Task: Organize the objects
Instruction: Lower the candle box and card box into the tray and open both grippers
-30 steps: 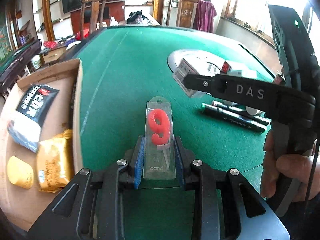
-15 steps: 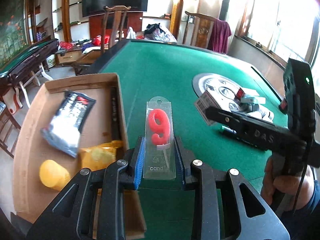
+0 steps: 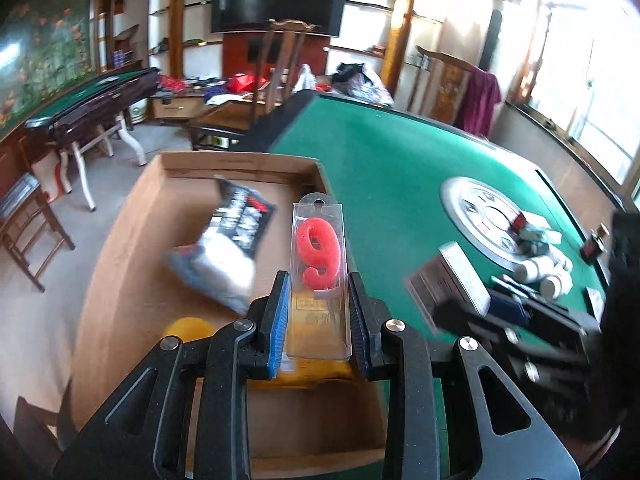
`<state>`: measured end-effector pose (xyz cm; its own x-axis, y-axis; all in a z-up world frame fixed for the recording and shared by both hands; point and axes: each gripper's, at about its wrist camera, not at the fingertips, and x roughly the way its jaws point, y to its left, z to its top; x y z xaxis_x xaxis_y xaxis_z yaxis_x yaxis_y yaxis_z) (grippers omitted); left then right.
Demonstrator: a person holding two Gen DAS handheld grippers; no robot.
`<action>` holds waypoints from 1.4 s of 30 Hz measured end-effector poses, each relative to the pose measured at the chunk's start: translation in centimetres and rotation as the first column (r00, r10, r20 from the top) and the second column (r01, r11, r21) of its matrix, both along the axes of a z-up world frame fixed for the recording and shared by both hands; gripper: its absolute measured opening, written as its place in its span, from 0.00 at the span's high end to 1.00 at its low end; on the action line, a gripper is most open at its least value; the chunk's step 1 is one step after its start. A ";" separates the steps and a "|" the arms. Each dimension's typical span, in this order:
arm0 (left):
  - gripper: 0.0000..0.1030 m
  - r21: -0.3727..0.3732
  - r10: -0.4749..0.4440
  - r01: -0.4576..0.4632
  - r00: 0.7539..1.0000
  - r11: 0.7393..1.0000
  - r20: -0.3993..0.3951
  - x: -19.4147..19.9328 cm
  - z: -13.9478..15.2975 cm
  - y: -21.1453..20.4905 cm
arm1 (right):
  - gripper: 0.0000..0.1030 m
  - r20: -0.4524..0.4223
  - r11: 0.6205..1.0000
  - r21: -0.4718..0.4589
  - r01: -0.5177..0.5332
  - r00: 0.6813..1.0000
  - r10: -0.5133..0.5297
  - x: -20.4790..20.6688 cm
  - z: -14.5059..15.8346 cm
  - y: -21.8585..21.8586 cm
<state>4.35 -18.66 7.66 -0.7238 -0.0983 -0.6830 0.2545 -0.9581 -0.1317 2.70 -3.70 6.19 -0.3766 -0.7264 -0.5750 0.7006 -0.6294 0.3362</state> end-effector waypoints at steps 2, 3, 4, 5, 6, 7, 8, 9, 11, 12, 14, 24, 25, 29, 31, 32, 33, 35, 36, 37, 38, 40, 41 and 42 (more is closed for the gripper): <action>0.73 0.003 0.028 -0.028 1.000 1.000 -0.002 0.5 -0.1 -1.2 | 0.67 -0.007 1.000 0.002 -0.028 1.000 0.028 0.9 0.0 -0.9; 0.73 0.004 0.038 -0.038 0.999 0.999 -0.003 0.7 -0.1 -1.6 | 0.67 -0.011 0.999 0.003 -0.036 0.999 0.036 1.3 -0.1 -1.2; 0.73 0.004 0.054 -0.054 0.999 0.999 -0.004 0.9 -0.2 -2.2 | 0.67 -0.010 0.999 0.005 -0.047 0.999 0.047 1.6 -0.1 -1.6; 0.73 0.004 0.063 -0.063 0.998 0.998 -0.003 1.1 -0.3 -2.6 | 0.67 -0.007 0.998 0.006 -0.059 0.998 0.059 1.7 -0.2 -2.0; 0.73 0.008 0.077 -0.077 0.997 0.997 0.000 1.3 -0.4 -3.2 | 0.67 -0.004 0.997 0.005 -0.073 0.997 0.073 2.1 -0.3 -2.5; 0.73 0.011 0.088 -0.088 0.996 0.996 0.001 1.4 -0.6 -3.5 | 0.67 -0.006 0.996 0.006 -0.083 0.996 0.084 2.5 -0.4 -2.9; 0.73 0.013 0.099 -0.099 0.995 0.995 0.004 1.5 -0.8 -4.0 | 0.67 -0.009 0.995 0.010 -0.095 0.995 0.095 2.8 -0.5 -3.4; 0.73 0.015 0.107 -0.107 0.994 0.994 0.008 1.7 -1.0 -4.3 | 0.67 -0.012 0.994 0.014 -0.105 0.994 0.105 3.0 -0.6 -3.6; 0.73 0.018 0.120 -0.120 0.993 0.993 0.012 1.9 -1.3 -4.9 | 0.67 -0.016 0.993 0.021 -0.117 0.993 0.117 3.4 -0.8 -4.3; 0.73 0.017 0.121 -0.122 0.992 0.992 0.015 1.9 -1.4 -5.1 | 0.67 -0.016 0.992 0.029 -0.124 0.992 0.124 3.5 -1.0 -4.7; 0.73 0.017 0.129 -0.130 0.991 0.991 0.025 2.0 -1.8 -5.5 | 0.67 -0.012 0.991 0.039 -0.131 0.991 0.131 3.4 -1.3 -5.0; 0.73 0.022 0.136 -0.137 0.989 0.990 0.048 1.9 -3.3 -6.3 | 0.67 -0.003 0.985 0.076 -0.157 0.987 0.158 4.1 -2.4 -6.5; 0.73 0.023 0.137 -0.138 0.989 0.990 0.051 1.8 -3.4 -6.3 | 0.67 -0.005 0.984 0.078 -0.159 0.987 0.160 4.1 -2.5 -6.6; 0.73 0.027 0.136 -0.137 0.989 0.990 0.057 1.7 -3.7 -6.3 | 0.67 -0.008 0.983 0.081 -0.163 0.986 0.164 3.8 -2.5 -7.1; 0.73 0.029 0.138 -0.140 0.989 0.990 0.056 1.7 -3.8 -6.5 | 0.67 -0.004 0.983 0.080 -0.166 0.986 0.167 3.7 -2.5 -7.2; 0.73 0.033 0.139 -0.141 0.989 0.989 0.054 1.7 -3.8 -6.6 | 0.67 -0.003 0.983 0.079 -0.168 0.986 0.169 3.9 -2.6 -7.2; 0.73 0.034 0.141 -0.143 0.989 0.989 0.055 1.8 -3.8 -6.7 | 0.67 -0.004 0.983 0.079 -0.168 0.986 0.169 3.9 -2.5 -7.3; 0.73 0.032 0.144 -0.146 0.988 0.989 0.055 2.0 -3.8 -6.9 | 0.67 -0.001 0.983 0.076 -0.170 0.985 0.170 3.8 -2.6 -7.4; 0.73 0.032 0.145 -0.146 0.988 0.989 0.055 2.1 -3.7 -7.0 | 0.67 -0.002 0.982 0.076 -0.170 0.985 0.171 3.8 -2.5 -7.4; 0.73 0.033 0.149 -0.151 0.987 0.988 0.055 2.2 -3.7 -7.2 | 0.67 -0.001 0.982 0.076 -0.172 0.985 0.173 3.9 -2.4 -7.6; 0.73 0.034 0.152 -0.154 0.987 0.987 0.055 2.3 -3.7 -7.3 | 0.67 0.001 0.981 0.076 -0.176 0.984 0.176 3.9 -2.4 -7.8; 0.73 0.037 0.157 -0.159 0.986 0.987 0.056 2.3 -3.7 -7.5 | 0.67 0.003 0.980 0.071 -0.184 0.983 0.184 4.2 -2.3 -8.1; 0.73 0.037 0.158 -0.160 0.986 0.986 0.057 2.4 -3.7 -7.7 | 0.67 0.004 0.980 0.068 -0.187 0.982 0.187 4.3 -2.3 -8.3; 0.73 0.037 0.159 -0.161 0.986 0.986 0.057 2.4 -3.7 -7.7 | 0.66 0.005 0.979 0.070 -0.192 0.981 0.192 4.3 -2.3 -8.5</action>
<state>6.76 -26.41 3.93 -0.6630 -0.1809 -0.7264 0.4121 -0.8983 -0.1525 7.01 -12.15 3.88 -0.2355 -0.7436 -0.6258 0.8111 -0.5051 0.2949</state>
